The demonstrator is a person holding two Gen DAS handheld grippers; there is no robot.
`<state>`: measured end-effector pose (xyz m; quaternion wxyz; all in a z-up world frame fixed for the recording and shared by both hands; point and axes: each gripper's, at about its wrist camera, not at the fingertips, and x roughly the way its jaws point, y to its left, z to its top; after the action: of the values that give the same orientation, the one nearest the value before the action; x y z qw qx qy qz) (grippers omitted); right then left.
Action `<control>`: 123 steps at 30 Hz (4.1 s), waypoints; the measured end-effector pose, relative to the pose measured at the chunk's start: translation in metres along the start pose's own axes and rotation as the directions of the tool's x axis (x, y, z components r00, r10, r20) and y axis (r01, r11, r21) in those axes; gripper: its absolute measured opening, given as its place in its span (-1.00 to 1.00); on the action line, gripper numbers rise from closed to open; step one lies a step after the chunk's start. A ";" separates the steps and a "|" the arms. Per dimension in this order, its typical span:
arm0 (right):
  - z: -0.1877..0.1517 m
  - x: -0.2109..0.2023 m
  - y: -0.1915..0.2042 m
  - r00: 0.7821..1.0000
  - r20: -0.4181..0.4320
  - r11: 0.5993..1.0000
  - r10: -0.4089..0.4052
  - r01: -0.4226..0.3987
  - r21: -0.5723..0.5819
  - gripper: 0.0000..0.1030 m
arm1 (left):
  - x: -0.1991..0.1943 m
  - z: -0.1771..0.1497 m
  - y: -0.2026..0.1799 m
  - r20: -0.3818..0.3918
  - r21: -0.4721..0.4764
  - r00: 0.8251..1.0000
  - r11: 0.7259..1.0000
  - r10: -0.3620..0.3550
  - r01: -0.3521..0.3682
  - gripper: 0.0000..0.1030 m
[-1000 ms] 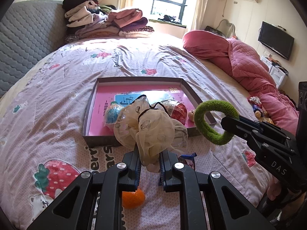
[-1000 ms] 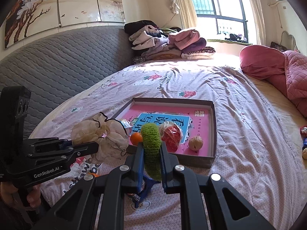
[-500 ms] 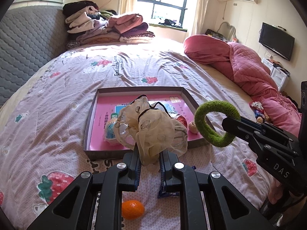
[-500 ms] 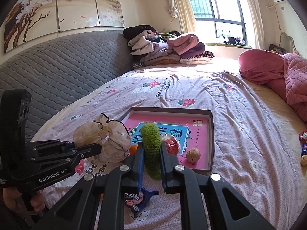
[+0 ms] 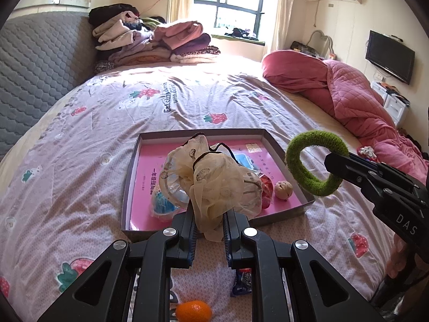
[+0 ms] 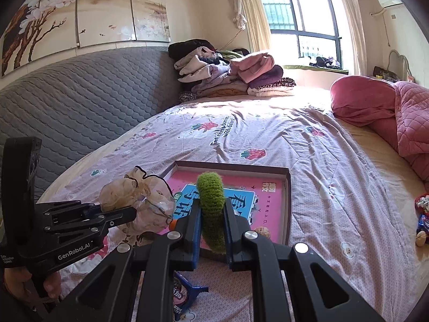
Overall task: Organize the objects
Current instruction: 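Carry the scrunchie over the box with left tool while right tool carries the green ring, then lower and release the scrunchie from left tool while right tool drops the green ring in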
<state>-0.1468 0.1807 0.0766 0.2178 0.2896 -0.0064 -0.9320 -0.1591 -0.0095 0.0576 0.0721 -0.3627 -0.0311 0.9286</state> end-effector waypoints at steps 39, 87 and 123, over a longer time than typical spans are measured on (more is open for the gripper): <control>0.002 0.088 -0.043 0.979 -0.012 0.976 -0.205 0.203 -0.082 -0.71 | 0.094 0.019 0.023 -0.070 -0.033 0.996 0.998 -0.051 0.049 -0.65; -0.016 0.115 -0.023 0.985 -0.151 0.995 -0.084 0.074 -0.070 -0.34 | 0.110 0.013 0.023 -0.129 -0.009 0.991 0.999 -0.033 0.032 -0.07; -0.003 0.087 -0.018 0.994 -0.095 0.999 -0.047 0.044 -0.031 -0.06 | 0.071 0.024 0.020 -0.064 -0.008 0.998 1.000 0.000 0.000 0.46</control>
<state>-0.2170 0.1616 0.0249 0.2007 0.3308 0.0241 -0.9218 -0.2294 -0.0180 0.0254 0.0717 -0.3924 -0.0325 0.9164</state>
